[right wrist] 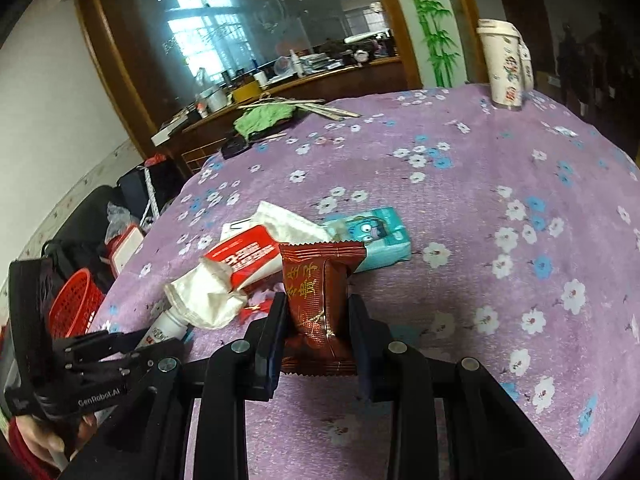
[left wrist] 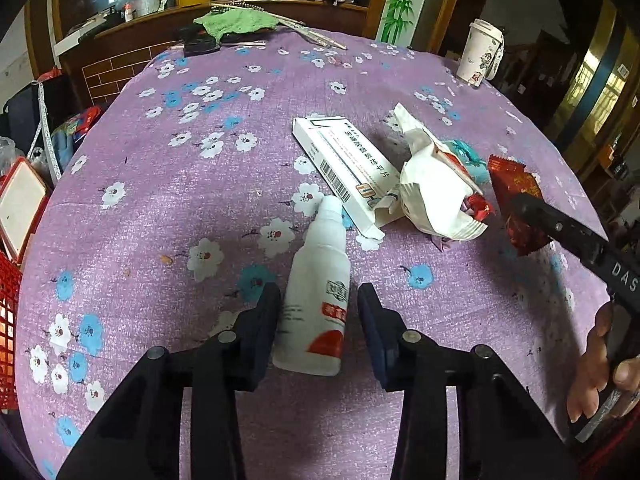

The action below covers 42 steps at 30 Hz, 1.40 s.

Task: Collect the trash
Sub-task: 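Grasp the white spray bottle with the left gripper while the right gripper holds the packet, then lift the spray bottle and snack packet off the table with both grippers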

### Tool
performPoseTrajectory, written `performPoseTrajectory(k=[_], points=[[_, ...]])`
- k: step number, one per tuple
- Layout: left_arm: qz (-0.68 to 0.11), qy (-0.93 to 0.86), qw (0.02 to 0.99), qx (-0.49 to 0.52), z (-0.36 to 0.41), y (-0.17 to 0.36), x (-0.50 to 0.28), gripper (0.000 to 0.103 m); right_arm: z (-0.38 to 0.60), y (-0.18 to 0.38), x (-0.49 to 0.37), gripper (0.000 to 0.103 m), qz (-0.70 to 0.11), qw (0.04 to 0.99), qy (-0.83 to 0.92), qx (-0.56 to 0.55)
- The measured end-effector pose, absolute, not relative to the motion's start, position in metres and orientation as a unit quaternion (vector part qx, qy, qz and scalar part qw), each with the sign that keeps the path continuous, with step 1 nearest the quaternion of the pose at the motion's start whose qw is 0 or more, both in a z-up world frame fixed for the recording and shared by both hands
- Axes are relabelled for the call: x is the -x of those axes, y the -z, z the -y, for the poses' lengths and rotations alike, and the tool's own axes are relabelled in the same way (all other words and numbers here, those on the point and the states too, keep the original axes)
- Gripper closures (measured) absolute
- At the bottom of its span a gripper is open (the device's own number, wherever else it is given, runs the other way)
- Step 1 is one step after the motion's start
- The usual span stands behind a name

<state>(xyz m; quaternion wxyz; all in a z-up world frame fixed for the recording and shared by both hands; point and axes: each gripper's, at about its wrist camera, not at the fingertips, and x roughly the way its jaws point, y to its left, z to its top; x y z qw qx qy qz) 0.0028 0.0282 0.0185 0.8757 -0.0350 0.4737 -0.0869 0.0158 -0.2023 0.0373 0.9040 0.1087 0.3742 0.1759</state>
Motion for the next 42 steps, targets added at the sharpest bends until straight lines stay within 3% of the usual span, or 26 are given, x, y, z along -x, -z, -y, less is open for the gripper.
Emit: performPoseTrajectory(k=[2,5,14,21,29,42], points=[[-0.468,0.088,0.878,0.035,-0.029,-0.017,-0.004,0.065,0.200,-0.037,-0.016,0.071,-0.372,0.905,-0.178,-0.103],[-0.455,0.085,0.886,0.033,-0.030,-0.016,-0.003,0.074,0.200,-0.037,-0.015,0.071,-0.370,0.906,-0.179,-0.102],[-0.419,0.092,0.896,0.114,-0.058,-0.021,0.002,0.074,0.202,-0.043,-0.014,0.071,-0.357,0.914,-0.164,-0.103],[-0.345,0.047,0.934,0.082,-0.059,-0.043,0.014,0.074,0.184,-0.073,0.016,0.071,-0.337,0.925,-0.152,-0.091],[-0.326,0.046,0.943,0.047,-0.048,-0.048,0.023,0.074,0.141,-0.073,0.058,0.071,-0.273,0.955,-0.106,-0.045],[-0.313,0.043,0.948,0.036,-0.045,-0.051,0.028,0.074,0.150,-0.065,0.055,0.071,-0.254,0.958,-0.111,-0.074]])
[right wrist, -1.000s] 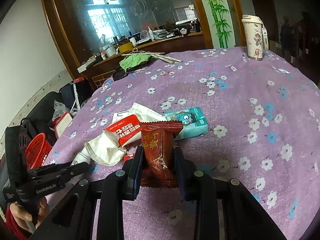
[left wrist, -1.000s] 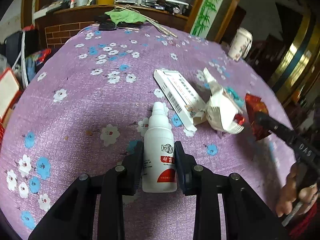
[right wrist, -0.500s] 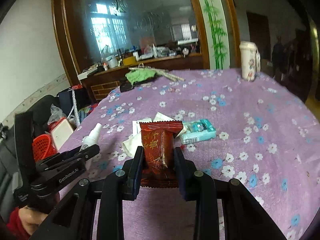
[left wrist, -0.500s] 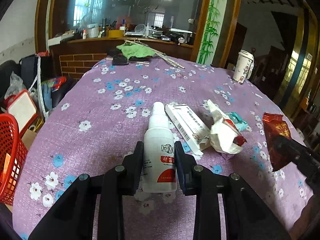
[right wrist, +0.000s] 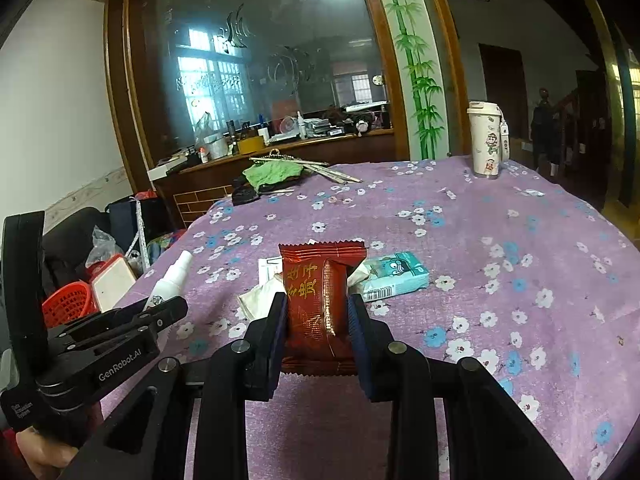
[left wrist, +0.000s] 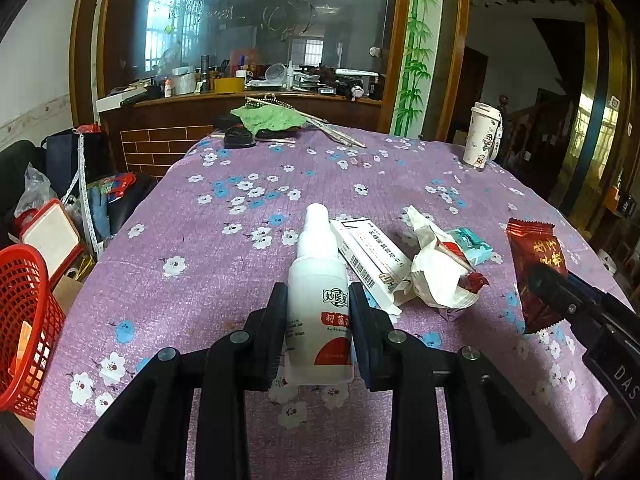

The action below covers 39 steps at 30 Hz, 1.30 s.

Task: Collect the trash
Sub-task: 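Lift the spray bottle and snack packet off the table with both grippers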

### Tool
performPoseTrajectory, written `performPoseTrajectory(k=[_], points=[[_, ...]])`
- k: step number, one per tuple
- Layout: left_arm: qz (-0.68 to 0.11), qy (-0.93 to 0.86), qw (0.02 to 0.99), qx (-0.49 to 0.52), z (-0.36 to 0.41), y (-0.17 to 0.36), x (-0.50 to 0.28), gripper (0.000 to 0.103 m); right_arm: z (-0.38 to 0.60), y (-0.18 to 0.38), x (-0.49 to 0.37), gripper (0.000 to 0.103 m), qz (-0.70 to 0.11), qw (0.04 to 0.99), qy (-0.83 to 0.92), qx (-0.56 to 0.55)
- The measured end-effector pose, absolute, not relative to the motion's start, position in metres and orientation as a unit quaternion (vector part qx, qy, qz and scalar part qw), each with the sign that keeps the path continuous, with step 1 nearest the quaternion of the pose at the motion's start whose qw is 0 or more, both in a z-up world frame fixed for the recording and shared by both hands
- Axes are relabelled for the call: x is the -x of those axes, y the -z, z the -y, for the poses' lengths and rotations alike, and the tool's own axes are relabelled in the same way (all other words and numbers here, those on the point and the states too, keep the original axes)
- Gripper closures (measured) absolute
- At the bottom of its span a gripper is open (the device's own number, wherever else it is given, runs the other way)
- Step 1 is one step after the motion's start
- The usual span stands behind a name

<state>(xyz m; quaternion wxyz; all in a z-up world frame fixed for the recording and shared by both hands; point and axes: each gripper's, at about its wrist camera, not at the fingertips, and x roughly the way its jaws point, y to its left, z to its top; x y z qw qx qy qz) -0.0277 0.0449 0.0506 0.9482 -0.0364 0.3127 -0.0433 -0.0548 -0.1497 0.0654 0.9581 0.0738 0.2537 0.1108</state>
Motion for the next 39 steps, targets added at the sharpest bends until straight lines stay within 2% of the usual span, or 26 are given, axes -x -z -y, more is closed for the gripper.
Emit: performPoseTrajectory(k=[39], points=[[-0.315,0.053,0.947,0.025,-0.0385,-0.0504,0.0282,0.074,0.1512,-0.0656,0.0524,0.071,-0.257,0.956,-0.124,-0.068]])
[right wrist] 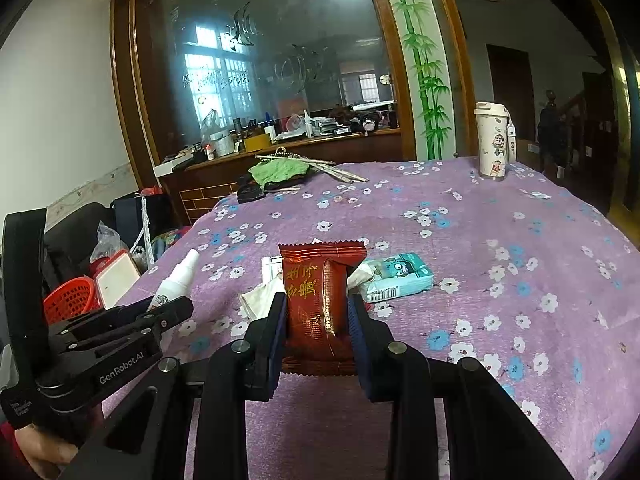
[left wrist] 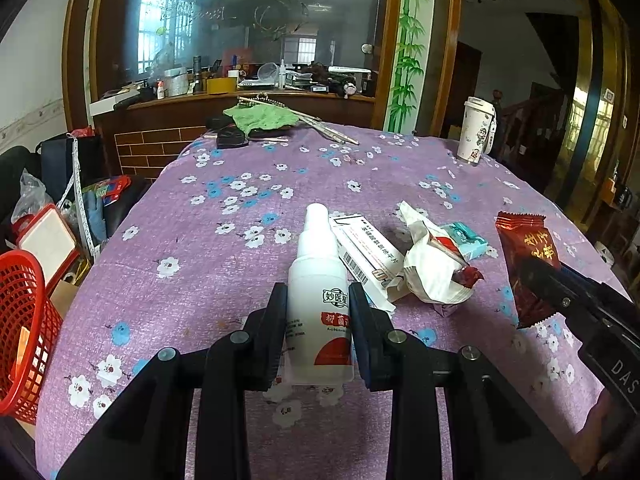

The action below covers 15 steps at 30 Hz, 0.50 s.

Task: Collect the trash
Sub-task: 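Lift the spray bottle and snack packet off the table with both grippers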

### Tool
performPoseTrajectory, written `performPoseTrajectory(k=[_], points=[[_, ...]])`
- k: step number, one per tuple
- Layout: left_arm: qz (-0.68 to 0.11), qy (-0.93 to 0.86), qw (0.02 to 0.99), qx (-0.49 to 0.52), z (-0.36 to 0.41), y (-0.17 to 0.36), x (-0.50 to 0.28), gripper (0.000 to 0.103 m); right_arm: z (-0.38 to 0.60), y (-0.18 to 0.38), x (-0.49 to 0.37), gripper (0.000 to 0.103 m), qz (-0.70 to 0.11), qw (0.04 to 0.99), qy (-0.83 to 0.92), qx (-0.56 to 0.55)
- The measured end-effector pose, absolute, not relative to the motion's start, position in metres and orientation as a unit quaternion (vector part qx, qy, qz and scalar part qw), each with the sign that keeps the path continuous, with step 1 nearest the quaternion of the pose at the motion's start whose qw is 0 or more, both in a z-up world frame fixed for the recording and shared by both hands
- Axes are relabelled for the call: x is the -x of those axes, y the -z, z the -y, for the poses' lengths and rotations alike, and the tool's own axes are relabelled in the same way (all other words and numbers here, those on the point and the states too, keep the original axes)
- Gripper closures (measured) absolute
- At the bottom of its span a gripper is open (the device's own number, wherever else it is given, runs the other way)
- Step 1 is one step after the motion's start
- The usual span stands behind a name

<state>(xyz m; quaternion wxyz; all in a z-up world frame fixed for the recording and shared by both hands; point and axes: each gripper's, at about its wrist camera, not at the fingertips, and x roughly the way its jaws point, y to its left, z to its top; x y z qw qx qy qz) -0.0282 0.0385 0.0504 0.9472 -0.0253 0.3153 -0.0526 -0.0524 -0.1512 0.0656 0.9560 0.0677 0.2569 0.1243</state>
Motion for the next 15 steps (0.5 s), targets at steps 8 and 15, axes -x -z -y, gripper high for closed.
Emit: performPoseTrajectory(k=[8,15], points=[[-0.316,0.047,0.948,0.017,-0.0358,-0.0487,0.0281,0.074,0.1519,-0.0642,0.0484,0.071,-0.266,0.953,-0.128,-0.072],[-0.324,0.038,0.945,0.015,-0.0375,-0.0463,0.0252,0.074,0.1548,-0.0630,0.0456,0.071,-0.272,0.951,-0.125,-0.079]])
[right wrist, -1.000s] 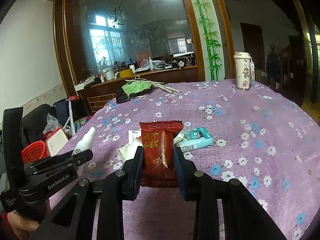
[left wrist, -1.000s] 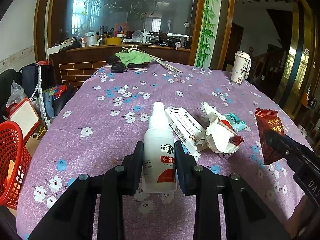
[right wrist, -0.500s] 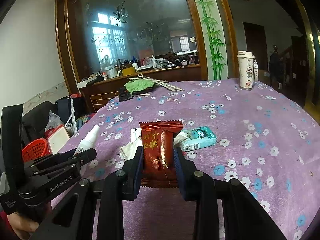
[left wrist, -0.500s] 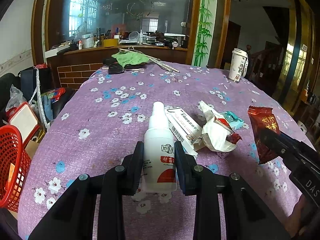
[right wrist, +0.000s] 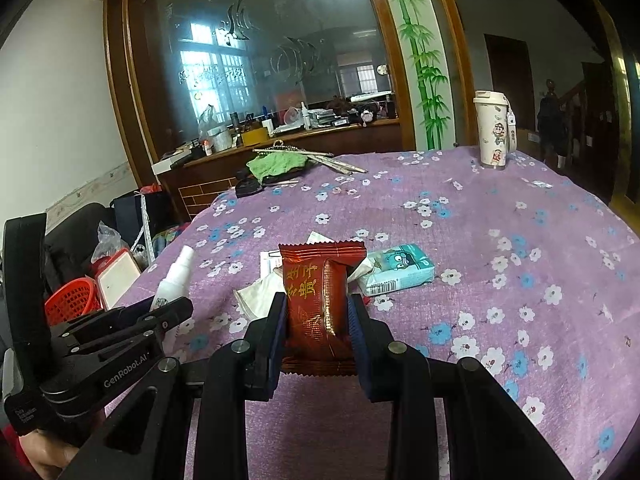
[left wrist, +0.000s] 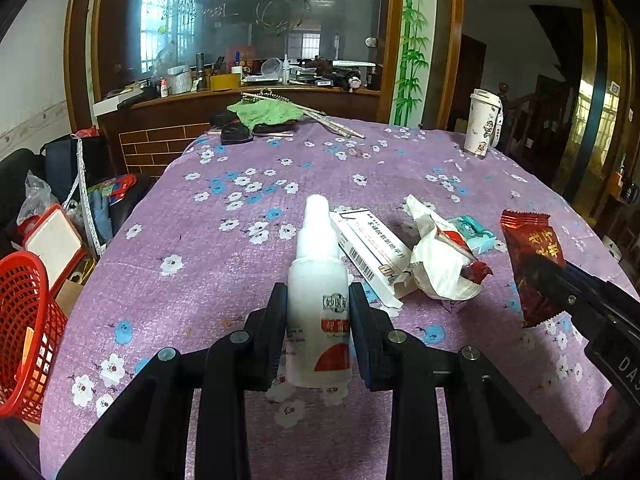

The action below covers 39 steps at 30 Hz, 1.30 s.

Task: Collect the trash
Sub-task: 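Lift the spray bottle and snack packet off the table with both grippers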

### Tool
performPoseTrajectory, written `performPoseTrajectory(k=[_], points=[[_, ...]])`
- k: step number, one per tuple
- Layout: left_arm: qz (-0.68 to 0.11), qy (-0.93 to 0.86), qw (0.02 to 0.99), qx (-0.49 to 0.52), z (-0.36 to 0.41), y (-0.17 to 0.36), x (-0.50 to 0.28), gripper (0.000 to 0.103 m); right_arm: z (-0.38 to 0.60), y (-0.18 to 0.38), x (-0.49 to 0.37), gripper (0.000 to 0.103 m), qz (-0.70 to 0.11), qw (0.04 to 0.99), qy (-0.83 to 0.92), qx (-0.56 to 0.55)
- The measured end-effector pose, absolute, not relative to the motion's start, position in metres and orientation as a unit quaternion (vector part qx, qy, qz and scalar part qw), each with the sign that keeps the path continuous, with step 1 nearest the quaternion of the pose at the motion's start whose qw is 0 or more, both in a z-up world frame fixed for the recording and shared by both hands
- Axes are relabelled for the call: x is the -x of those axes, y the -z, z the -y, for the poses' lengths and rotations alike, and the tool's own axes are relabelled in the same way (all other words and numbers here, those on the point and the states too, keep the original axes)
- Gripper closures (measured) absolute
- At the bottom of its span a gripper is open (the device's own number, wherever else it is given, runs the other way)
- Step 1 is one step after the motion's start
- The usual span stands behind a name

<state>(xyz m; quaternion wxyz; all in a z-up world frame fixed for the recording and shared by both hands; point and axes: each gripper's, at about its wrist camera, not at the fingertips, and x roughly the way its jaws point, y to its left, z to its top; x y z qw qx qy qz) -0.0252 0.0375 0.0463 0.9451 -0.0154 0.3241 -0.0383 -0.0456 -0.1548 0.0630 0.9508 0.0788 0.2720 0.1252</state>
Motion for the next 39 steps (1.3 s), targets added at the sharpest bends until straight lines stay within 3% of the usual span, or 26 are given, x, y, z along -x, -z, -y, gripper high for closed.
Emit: performPoseTrajectory(k=[39], points=[[-0.322,0.051,0.945,0.041,-0.068,-0.075,0.089,0.074,0.135,-0.081,0.100,0.071,-0.299,0.939,-0.150,-0.083]])
